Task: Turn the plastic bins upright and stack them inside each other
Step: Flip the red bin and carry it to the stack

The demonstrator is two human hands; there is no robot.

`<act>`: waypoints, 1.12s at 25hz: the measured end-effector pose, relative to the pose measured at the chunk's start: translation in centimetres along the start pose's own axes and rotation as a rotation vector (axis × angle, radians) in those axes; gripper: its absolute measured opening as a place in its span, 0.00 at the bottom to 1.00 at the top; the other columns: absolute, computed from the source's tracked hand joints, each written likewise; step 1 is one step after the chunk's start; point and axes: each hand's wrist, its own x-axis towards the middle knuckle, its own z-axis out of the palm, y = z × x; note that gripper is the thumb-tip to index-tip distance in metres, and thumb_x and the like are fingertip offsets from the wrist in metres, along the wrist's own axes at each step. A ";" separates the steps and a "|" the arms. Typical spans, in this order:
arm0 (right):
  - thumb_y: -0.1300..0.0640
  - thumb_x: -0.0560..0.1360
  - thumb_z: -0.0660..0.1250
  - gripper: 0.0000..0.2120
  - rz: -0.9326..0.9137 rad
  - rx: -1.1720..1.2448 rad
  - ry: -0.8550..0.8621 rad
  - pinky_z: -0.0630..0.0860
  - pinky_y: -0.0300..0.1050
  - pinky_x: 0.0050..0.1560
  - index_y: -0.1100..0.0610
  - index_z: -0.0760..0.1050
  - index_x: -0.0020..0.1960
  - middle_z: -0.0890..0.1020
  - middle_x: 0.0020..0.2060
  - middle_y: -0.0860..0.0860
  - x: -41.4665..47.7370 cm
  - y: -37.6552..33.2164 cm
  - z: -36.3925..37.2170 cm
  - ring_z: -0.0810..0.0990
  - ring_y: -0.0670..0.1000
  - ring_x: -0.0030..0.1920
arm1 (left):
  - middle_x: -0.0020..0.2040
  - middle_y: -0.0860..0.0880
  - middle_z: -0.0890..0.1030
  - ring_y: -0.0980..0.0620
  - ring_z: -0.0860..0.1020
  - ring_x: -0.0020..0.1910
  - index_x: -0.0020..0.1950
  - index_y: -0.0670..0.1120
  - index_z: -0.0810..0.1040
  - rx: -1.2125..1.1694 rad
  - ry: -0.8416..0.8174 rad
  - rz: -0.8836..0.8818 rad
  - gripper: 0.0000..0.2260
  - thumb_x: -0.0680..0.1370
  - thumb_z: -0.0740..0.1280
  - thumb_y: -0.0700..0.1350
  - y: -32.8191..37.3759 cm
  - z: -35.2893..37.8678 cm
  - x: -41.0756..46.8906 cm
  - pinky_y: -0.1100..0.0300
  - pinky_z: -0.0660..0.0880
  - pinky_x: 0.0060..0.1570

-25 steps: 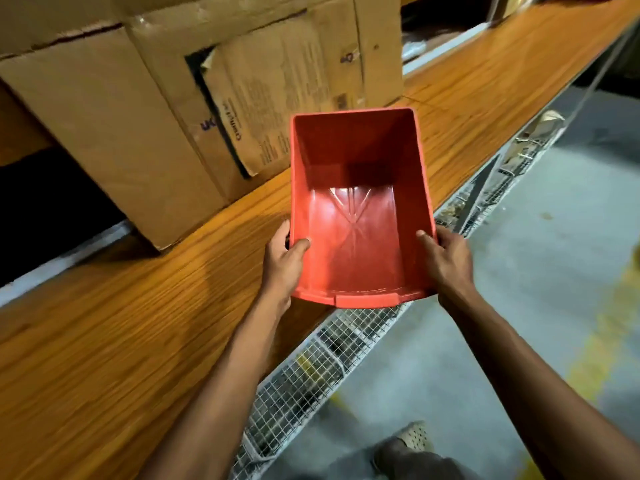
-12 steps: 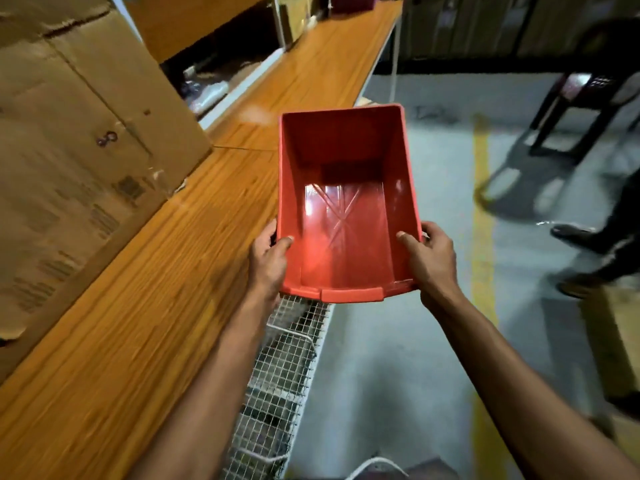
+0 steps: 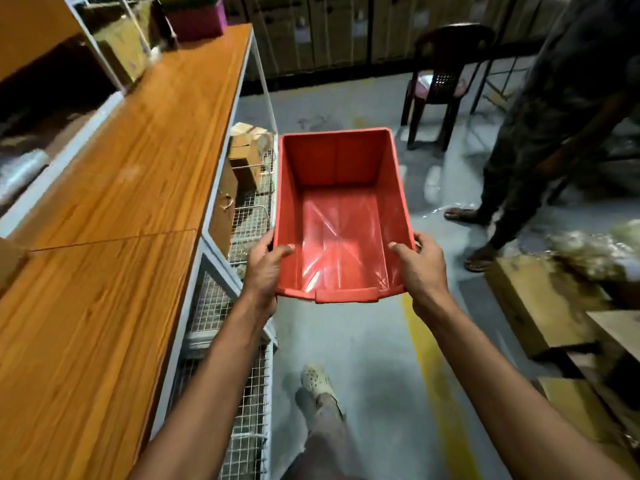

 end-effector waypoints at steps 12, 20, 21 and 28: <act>0.51 0.63 0.68 0.16 0.062 0.058 0.013 0.80 0.59 0.55 0.49 0.83 0.50 0.87 0.45 0.49 28.5 -7.0 15.5 0.85 0.55 0.48 | 0.43 0.48 0.83 0.50 0.81 0.40 0.51 0.45 0.78 -0.096 0.063 -0.210 0.07 0.77 0.63 0.36 4.5 2.6 33.3 0.60 0.80 0.36; 0.66 0.66 0.63 0.15 0.065 0.133 -0.018 0.77 0.47 0.39 0.49 0.83 0.41 0.85 0.36 0.48 49.5 -10.8 22.4 0.81 0.52 0.38 | 0.44 0.47 0.83 0.52 0.81 0.38 0.49 0.49 0.80 -0.053 0.112 -0.122 0.16 0.76 0.59 0.30 8.0 8.1 54.4 0.63 0.80 0.33; 0.68 0.65 0.61 0.18 0.056 0.138 -0.025 0.77 0.48 0.38 0.48 0.83 0.41 0.85 0.36 0.48 53.2 -11.2 23.2 0.81 0.53 0.38 | 0.43 0.48 0.83 0.52 0.81 0.37 0.47 0.50 0.80 -0.047 0.124 -0.106 0.16 0.76 0.59 0.30 8.4 9.3 57.6 0.62 0.80 0.34; 0.68 0.63 0.59 0.22 0.012 0.106 -0.078 0.79 0.49 0.40 0.46 0.82 0.43 0.85 0.36 0.48 75.4 -18.2 27.0 0.82 0.55 0.40 | 0.42 0.49 0.85 0.47 0.82 0.43 0.43 0.51 0.82 -0.045 0.216 -0.096 0.16 0.74 0.62 0.32 12.3 17.4 78.8 0.50 0.80 0.46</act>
